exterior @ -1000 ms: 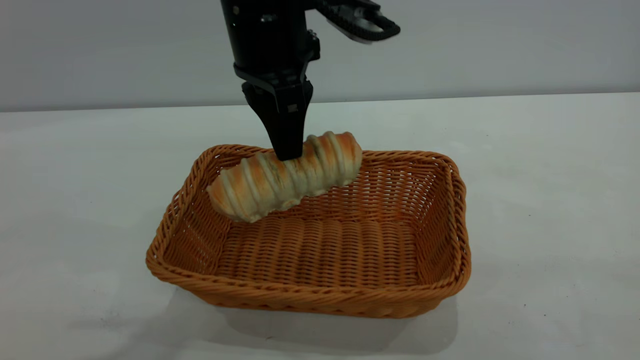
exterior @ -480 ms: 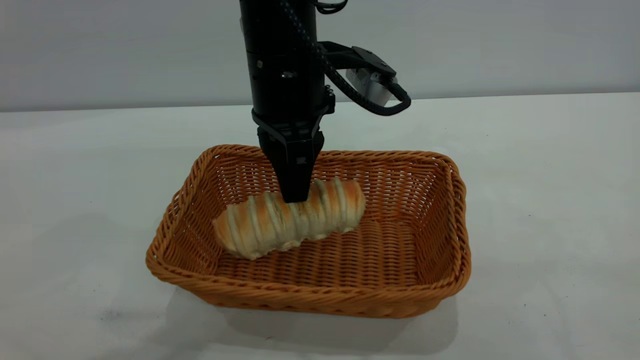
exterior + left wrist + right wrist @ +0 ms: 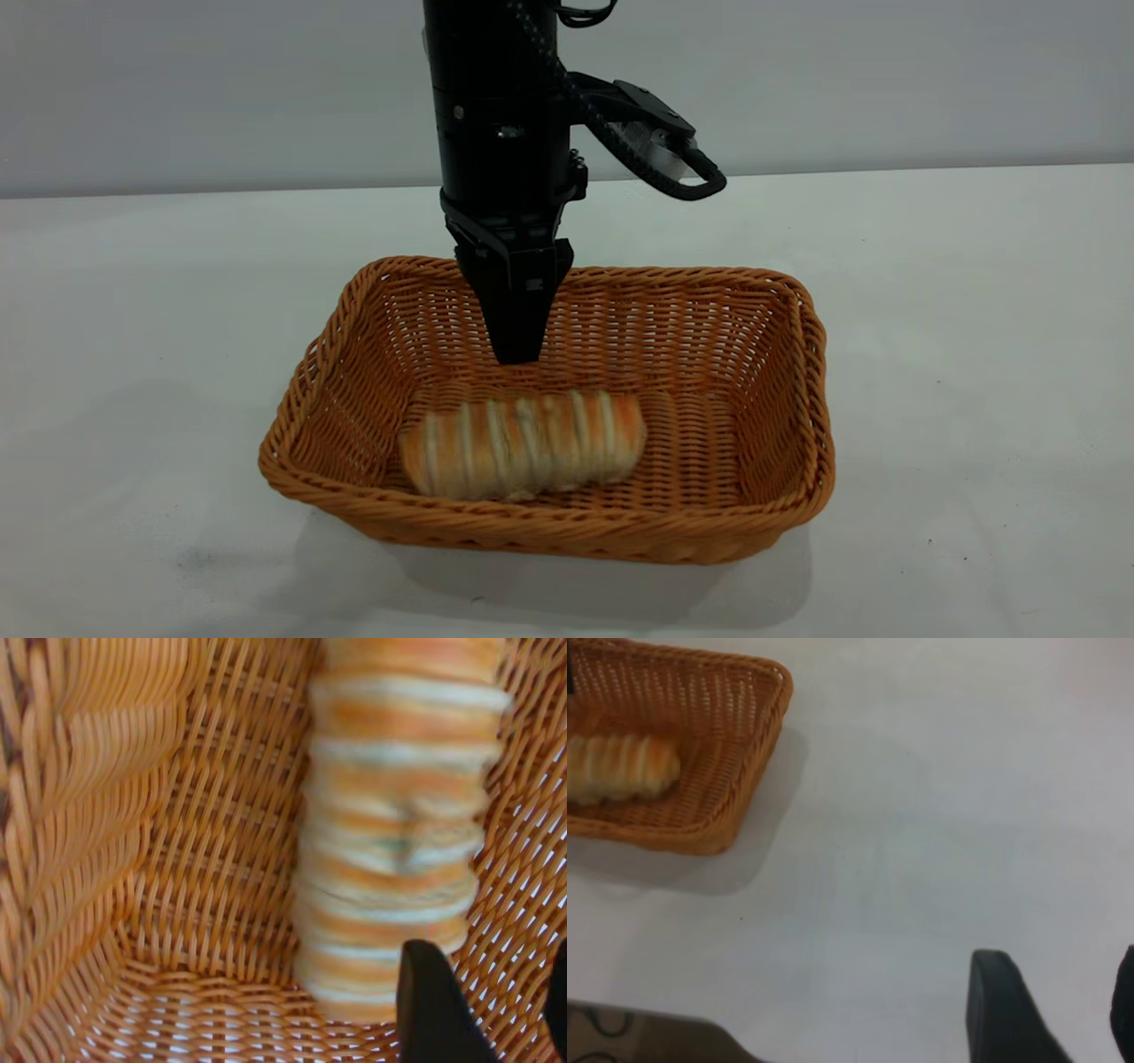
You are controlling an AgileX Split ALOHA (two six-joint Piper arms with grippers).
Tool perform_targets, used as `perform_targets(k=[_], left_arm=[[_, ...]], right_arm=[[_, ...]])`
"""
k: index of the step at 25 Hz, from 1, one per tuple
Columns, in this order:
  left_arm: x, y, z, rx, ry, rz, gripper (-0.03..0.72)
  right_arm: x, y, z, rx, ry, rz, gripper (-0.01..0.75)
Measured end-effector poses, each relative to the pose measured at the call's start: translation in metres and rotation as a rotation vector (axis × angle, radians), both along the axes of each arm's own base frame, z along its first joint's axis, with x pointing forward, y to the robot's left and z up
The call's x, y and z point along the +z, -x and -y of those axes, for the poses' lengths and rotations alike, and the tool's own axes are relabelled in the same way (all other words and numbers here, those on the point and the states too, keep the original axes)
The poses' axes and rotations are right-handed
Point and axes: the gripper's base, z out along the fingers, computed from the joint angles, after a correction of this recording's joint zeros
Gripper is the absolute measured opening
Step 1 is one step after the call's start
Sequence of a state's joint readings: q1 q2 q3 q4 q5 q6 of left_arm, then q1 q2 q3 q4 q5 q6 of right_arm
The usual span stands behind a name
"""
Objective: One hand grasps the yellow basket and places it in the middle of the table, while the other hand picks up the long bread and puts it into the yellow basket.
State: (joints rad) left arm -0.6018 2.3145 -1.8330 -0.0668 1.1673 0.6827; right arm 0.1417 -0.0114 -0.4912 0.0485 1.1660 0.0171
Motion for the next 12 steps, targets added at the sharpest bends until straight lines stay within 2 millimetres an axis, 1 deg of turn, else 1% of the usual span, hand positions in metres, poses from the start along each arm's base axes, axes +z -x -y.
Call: perform_targets(k=[3, 4, 6, 9, 11, 12], left_arm=[[0.01, -0.008, 0.002, 0.052, -0.005, 0.056, 0.404], [0.017, -0.011, 0.004, 0.077, 0.005, 0.081, 0.406], [0.036, -0.016, 0.007, 0.123, 0.039, 0.133, 0.406], [0.081, -0.018, 0.008, 0.193, 0.114, 0.23, 0.396], [0.119, -0.015, 0.006, 0.238, 0.181, 0.305, 0.385], [0.134, -0.012, 0.004, 0.256, 0.209, 0.336, 0.376]], right_arm=[[0.0, 0.0, 0.0, 0.002, 0.005, 0.001, 0.339], [0.0, 0.0, 0.0, -0.001, 0.008, 0.001, 0.339], [0.0, 0.0, 0.001, -0.007, 0.018, 0.003, 0.339], [0.0, -0.001, 0.004, -0.024, 0.044, 0.006, 0.339], [0.0, -0.001, 0.005, -0.032, 0.057, 0.008, 0.339], [0.0, -0.001, 0.005, -0.034, 0.058, 0.008, 0.339]])
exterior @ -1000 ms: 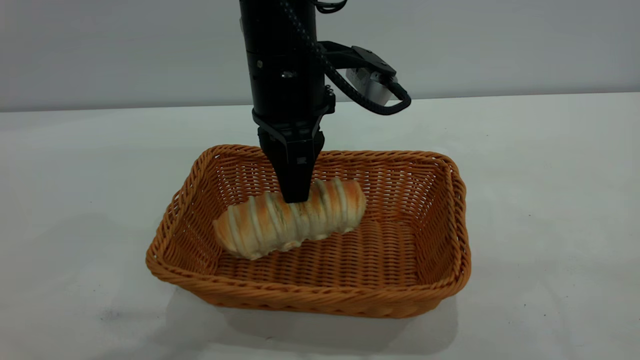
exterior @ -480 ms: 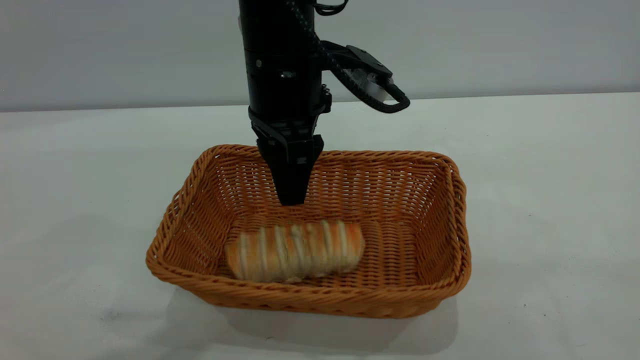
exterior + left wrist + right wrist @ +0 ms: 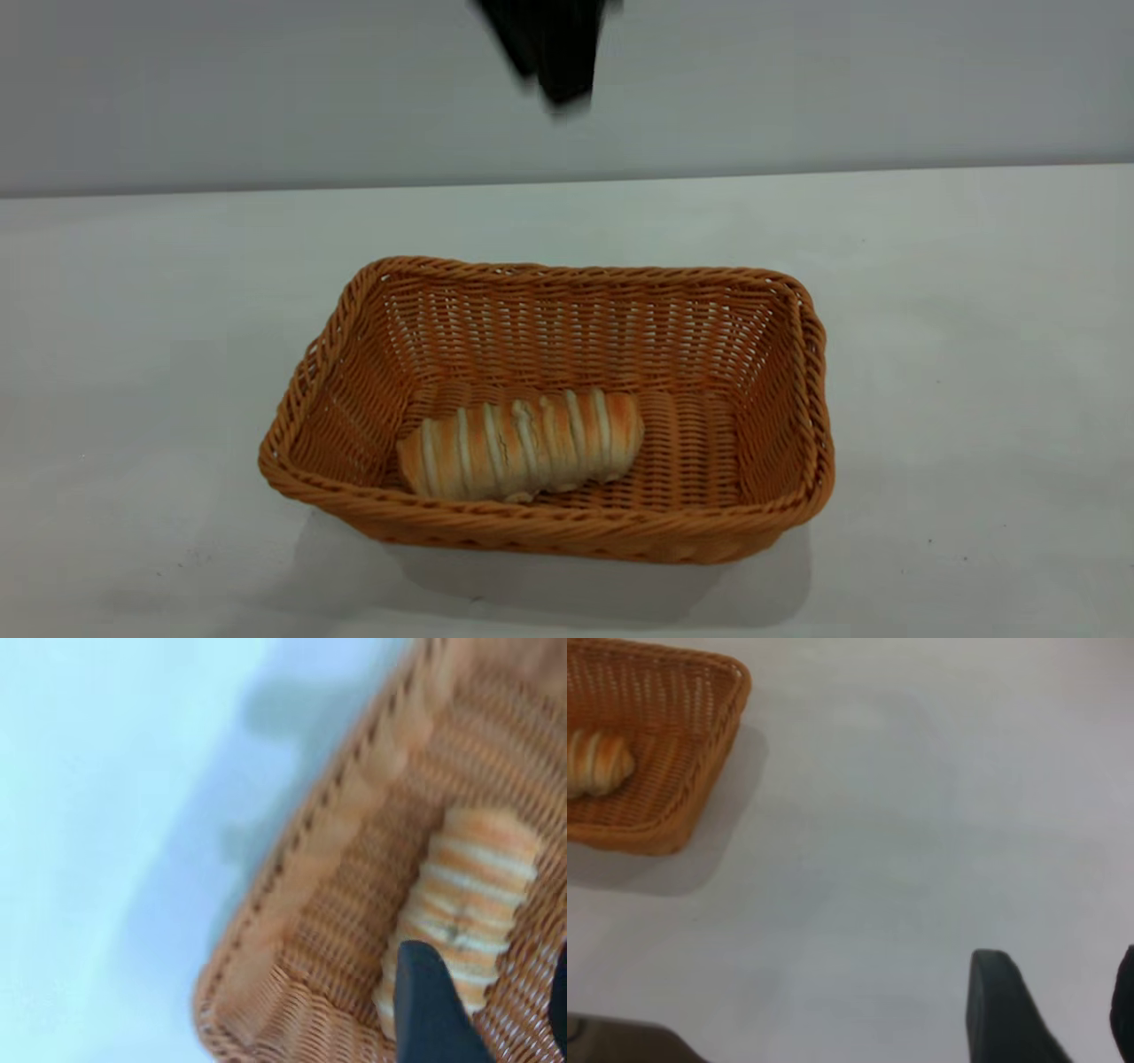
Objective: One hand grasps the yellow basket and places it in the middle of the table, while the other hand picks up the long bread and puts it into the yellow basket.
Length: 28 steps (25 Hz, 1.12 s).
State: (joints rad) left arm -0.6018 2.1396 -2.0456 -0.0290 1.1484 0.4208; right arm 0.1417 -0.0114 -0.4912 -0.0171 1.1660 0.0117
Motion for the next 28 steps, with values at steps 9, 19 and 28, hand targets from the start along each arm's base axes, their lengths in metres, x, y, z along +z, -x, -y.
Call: perform_targets(k=[9, 19, 28], left_arm=[[0.123, 0.053, -0.031, 0.105, 0.199, 0.193, 0.347], [0.252, 0.167, -0.116, 0.227, 0.462, 0.465, 0.297], [0.257, 0.282, -0.197, 0.237, 0.553, 0.562, 0.273]], right_arm=[[-0.002, -0.003, 0.0, 0.0, 0.001, 0.008, 0.339], [-0.003, -0.003, 0.0, 0.0, 0.001, 0.006, 0.339], [-0.003, -0.003, 0.0, 0.0, 0.001, 0.007, 0.339]])
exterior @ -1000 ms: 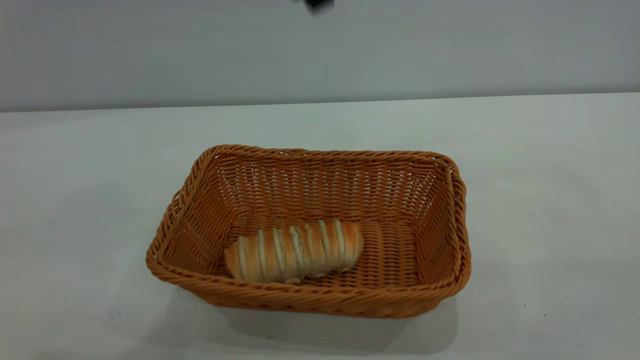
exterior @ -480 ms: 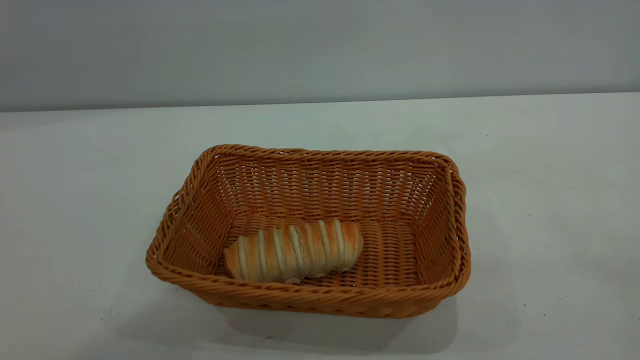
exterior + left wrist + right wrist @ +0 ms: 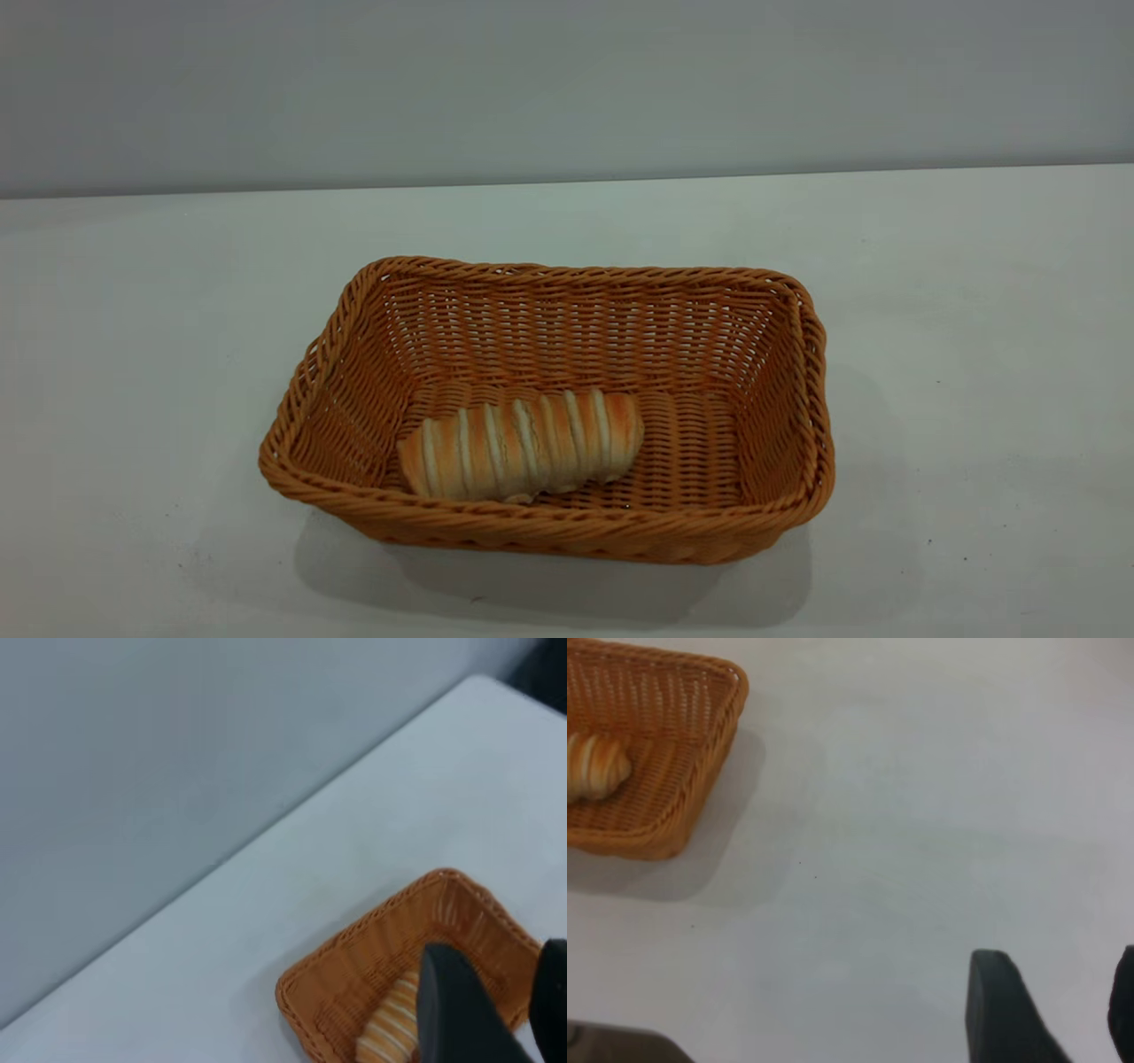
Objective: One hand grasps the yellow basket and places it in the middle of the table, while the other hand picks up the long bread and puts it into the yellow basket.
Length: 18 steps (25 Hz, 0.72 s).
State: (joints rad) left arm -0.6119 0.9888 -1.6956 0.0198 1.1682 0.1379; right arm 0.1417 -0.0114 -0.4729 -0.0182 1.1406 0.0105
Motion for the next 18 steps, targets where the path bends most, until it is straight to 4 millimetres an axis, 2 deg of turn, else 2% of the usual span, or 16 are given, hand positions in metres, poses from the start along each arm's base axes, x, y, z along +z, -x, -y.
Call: perform_targets(k=[3, 5, 7, 9, 11, 13, 18], left_arm=[[-0.002, 0.056, -0.04, 0.015, 0.094, 0.082, 0.273], [-0.012, 0.093, -0.065, 0.022, 0.158, 0.136, 0.273], [-0.031, 0.126, -0.089, 0.03, 0.209, 0.18, 0.273], [-0.053, 0.146, -0.103, 0.04, 0.247, 0.192, 0.273], [-0.079, 0.157, -0.11, 0.051, 0.266, 0.179, 0.273], [-0.103, 0.159, -0.111, 0.072, 0.258, 0.153, 0.273], [-0.158, 0.151, -0.094, 0.169, 0.148, 0.08, 0.288]], right_arm=[[0.0, 0.0, 0.0, 0.0, 0.001, 0.0, 0.339], [0.0, 0.0, 0.0, 0.0, 0.001, 0.0, 0.339], [0.0, 0.0, 0.0, 0.0, 0.001, 0.0, 0.339], [0.0, 0.0, 0.0, 0.0, 0.001, 0.0, 0.339], [0.0, 0.0, 0.0, 0.0, 0.001, 0.0, 0.339], [0.0, 0.0, 0.0, 0.0, 0.001, 0.0, 0.339], [0.0, 0.0, 0.0, 0.0, 0.001, 0.0, 0.339]])
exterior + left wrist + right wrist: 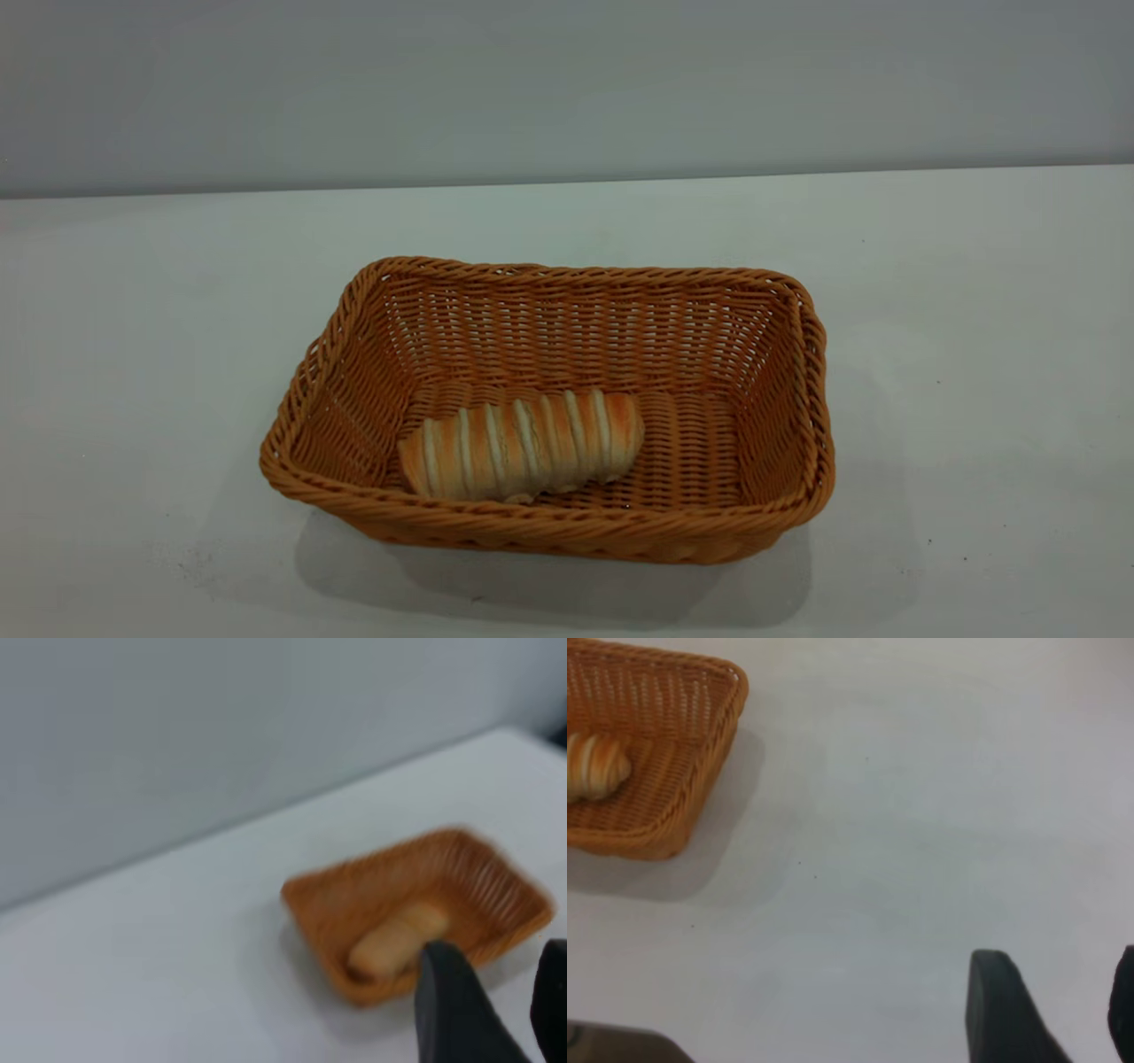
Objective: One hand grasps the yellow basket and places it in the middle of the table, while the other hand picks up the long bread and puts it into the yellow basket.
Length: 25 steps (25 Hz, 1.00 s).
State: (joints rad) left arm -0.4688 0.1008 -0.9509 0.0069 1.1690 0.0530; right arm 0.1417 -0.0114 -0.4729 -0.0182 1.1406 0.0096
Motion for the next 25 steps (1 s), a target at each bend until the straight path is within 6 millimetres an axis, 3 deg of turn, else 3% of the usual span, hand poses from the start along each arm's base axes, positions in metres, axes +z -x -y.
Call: perform_targets(k=[6, 11, 25], left_arm=[[-0.054, -0.015, 0.018, 0.099, -0.08, -0.129, 0.317], [-0.084, -0.021, 0.025, 0.201, -0.092, -0.2, 0.363], [-0.112, -0.034, 0.033, 0.303, -0.089, -0.296, 0.374]], right_arm=[[0.0, 0.0, 0.0, 0.0, 0.0, 0.0, 0.339], [0.0, 0.0, 0.0, 0.0, 0.0, 0.0, 0.339], [0.0, 0.0, 0.0, 0.0, 0.0, 0.0, 0.339]])
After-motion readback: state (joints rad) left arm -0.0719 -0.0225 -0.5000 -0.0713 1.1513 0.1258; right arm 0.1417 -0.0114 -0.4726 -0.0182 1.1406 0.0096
